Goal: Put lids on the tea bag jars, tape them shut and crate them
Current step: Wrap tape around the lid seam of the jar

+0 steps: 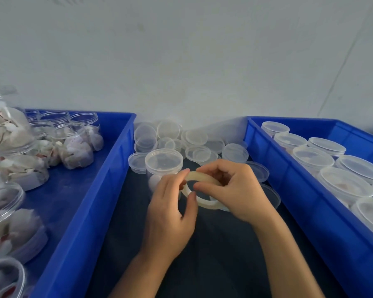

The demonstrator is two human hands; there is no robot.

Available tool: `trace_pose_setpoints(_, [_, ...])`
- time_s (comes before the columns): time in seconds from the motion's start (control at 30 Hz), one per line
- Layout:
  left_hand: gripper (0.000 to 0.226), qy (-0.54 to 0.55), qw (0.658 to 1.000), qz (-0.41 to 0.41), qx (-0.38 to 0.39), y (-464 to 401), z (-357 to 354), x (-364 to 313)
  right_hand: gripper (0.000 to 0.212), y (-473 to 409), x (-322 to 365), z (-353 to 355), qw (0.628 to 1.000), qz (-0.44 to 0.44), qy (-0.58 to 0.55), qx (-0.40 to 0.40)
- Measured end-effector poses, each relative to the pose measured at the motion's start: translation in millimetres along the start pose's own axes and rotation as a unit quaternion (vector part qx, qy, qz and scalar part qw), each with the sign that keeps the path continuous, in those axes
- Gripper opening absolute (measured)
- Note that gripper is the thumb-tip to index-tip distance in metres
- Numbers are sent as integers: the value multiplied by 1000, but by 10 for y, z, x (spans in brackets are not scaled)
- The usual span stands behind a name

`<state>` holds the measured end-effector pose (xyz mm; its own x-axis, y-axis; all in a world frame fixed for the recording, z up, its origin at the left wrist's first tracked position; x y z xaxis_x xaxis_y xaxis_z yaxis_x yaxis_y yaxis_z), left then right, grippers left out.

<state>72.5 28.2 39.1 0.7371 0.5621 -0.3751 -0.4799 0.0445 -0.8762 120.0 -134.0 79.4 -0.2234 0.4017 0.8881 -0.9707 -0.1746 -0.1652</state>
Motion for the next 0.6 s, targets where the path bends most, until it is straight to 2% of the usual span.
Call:
trace_pose_setpoints(0.07, [45,-6,1000,9,6,-3,-16,24,26,16,44,-27,1000,7,-11,6])
trace_pose_setpoints(0.17, [44,-10,999,42,4,-13,25,86,24,46,96,-64,999,28,-26,29])
trace_pose_setpoints(0.3, [25,-13,998,64,-11,-1,77,111,32,92,149,-134,994,39,-38,93])
trace_pose_setpoints(0.47, [16,-2,992,118,-51,3,108,153,38,146,209,-138,978,49,-122,160])
trace_pose_setpoints(0.6, [16,10,989,133,-61,-8,99,171,33,111,180,-83,977,50,-164,130])
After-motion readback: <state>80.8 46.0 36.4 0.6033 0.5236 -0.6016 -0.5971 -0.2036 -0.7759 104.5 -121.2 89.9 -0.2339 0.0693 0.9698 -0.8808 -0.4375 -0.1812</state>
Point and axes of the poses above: each hand's wrist, its own y-axis away from the middle knuckle, its own z-axis out of the back of the hand, x = y × z, the point moved 6 cm from there along -y, towards the middle knuckle, and after that the axes turned 11 degrees about -z, right-handed, at the moved point
